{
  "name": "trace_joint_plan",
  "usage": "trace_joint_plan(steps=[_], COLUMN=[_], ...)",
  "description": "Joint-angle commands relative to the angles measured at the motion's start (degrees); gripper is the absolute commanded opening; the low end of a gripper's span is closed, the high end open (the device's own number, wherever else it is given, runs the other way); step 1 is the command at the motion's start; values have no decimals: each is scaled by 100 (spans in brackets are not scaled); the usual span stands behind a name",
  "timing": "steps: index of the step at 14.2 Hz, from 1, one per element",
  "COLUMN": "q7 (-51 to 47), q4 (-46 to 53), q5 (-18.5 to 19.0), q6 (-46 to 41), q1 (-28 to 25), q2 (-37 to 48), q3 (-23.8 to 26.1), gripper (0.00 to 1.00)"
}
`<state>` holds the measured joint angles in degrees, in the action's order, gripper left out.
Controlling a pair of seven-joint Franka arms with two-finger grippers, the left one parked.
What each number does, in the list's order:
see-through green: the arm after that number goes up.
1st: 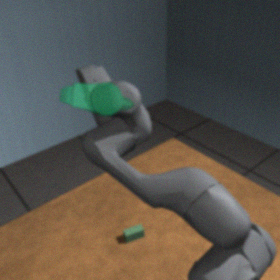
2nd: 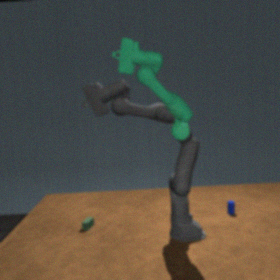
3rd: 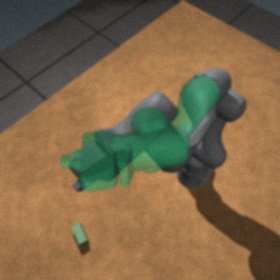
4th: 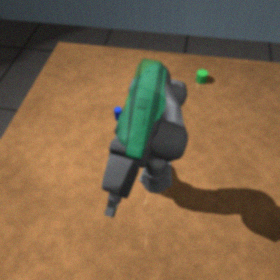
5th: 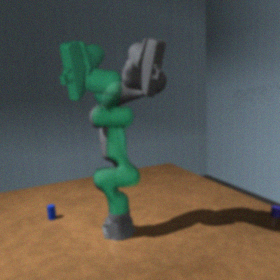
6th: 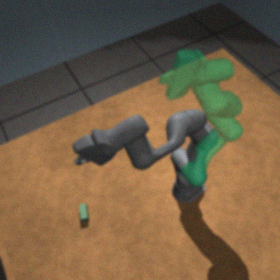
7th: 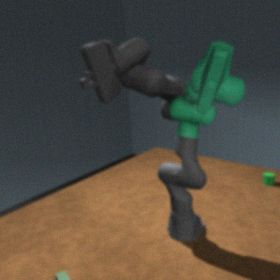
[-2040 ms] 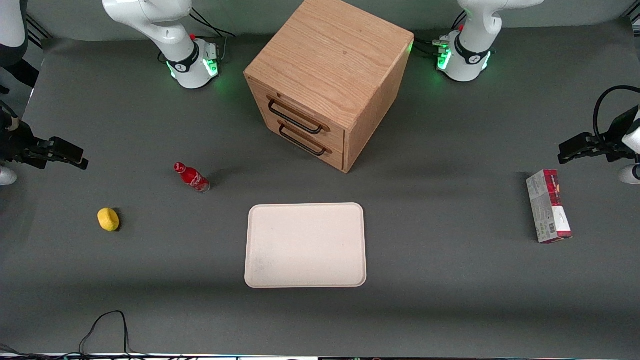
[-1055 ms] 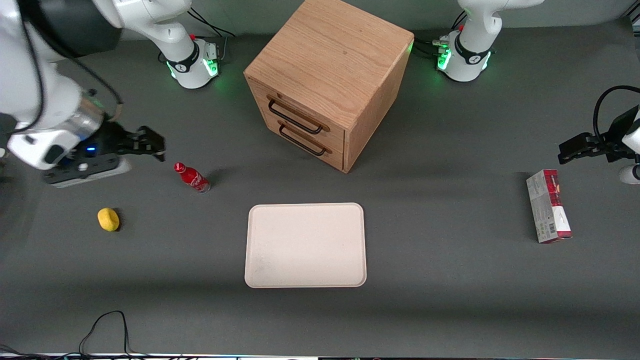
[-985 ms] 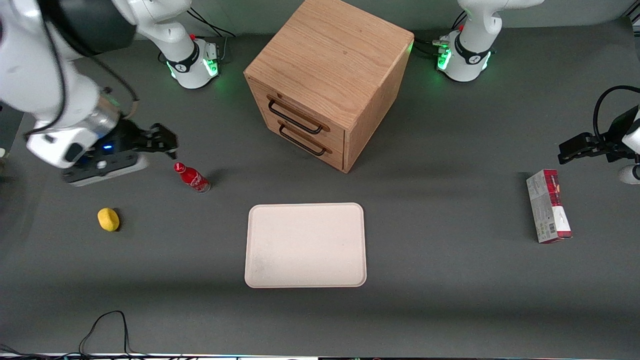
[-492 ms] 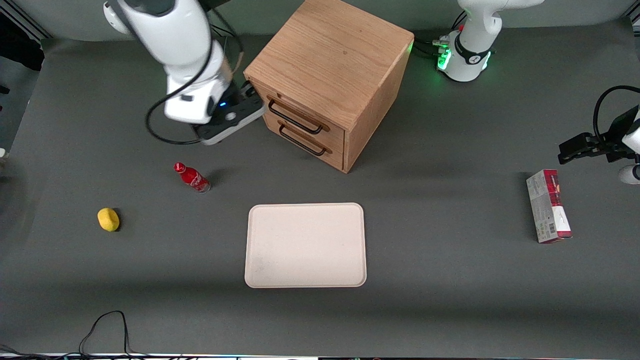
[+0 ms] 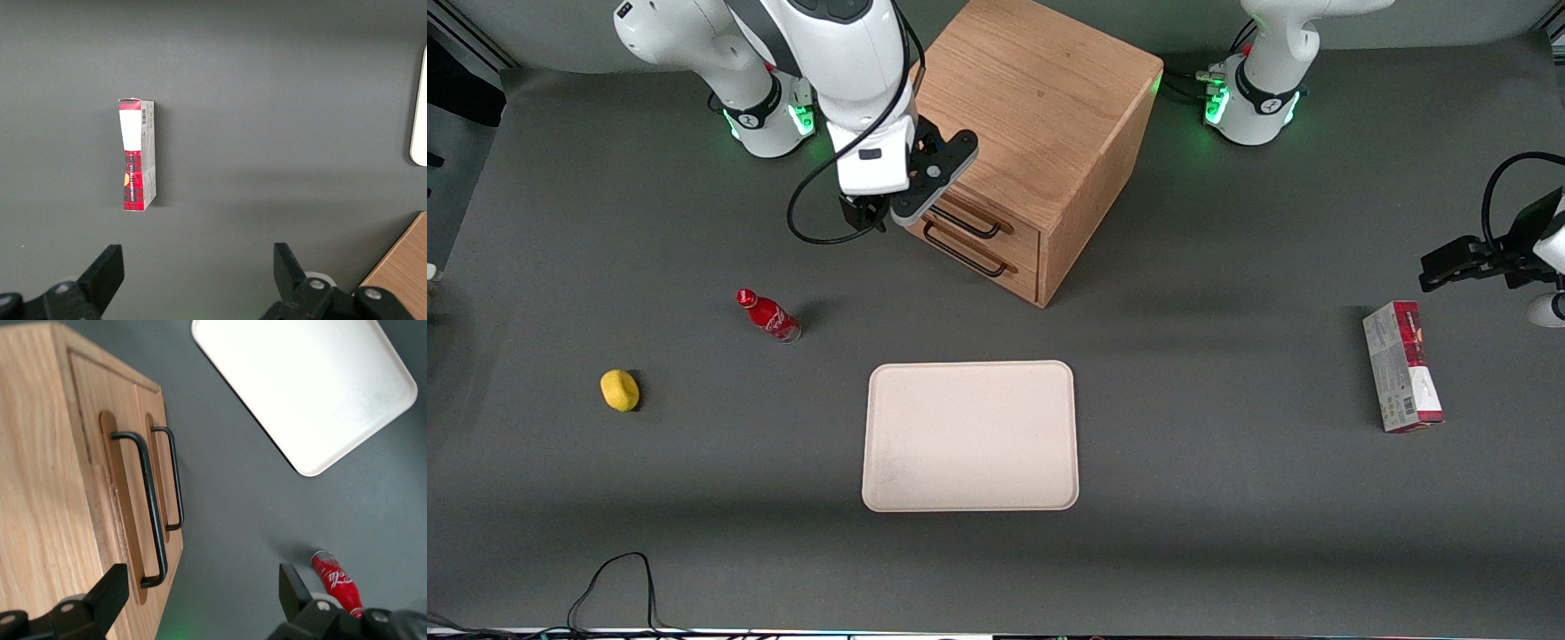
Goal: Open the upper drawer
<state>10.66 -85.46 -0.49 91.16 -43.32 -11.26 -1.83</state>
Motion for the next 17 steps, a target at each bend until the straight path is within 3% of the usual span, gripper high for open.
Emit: trace_joint_plan(steps=[1,4,9,17], q7=[768,1324,1333,1324], q4=[-111,-111,-129,-1191], q5=[-4,-39,-1127,-1182], q6=[7,51,51,1087], q1=[-53,-53,-1,-53], q2=[89,98,98,265], q3=[-81,-89,-265,-309], gripper=[100,100,100,100])
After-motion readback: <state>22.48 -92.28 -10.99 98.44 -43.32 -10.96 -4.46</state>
